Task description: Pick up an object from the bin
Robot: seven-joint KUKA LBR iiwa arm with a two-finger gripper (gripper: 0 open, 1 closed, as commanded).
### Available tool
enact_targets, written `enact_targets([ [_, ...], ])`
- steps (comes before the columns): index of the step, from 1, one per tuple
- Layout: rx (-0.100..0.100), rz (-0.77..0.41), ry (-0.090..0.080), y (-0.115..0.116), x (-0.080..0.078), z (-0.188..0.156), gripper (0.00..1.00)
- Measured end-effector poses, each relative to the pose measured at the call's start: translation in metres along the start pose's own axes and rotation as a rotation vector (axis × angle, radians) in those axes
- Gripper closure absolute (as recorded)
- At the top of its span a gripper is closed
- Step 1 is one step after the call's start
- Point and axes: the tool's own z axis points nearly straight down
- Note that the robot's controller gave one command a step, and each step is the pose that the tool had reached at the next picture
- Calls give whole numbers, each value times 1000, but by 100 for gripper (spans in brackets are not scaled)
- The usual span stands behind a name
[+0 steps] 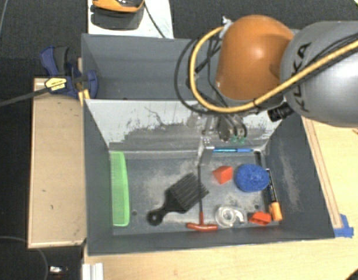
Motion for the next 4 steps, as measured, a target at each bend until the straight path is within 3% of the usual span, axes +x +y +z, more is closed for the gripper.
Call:
enact_targets([
  [1,0,-188,-3,0,20,78,0],
  [2,1,-516,-8,4,48,79,0],
  [3,1,-696,-3,1,46,108,0],
  [4,0,-718,-7,7,47,170,0],
])
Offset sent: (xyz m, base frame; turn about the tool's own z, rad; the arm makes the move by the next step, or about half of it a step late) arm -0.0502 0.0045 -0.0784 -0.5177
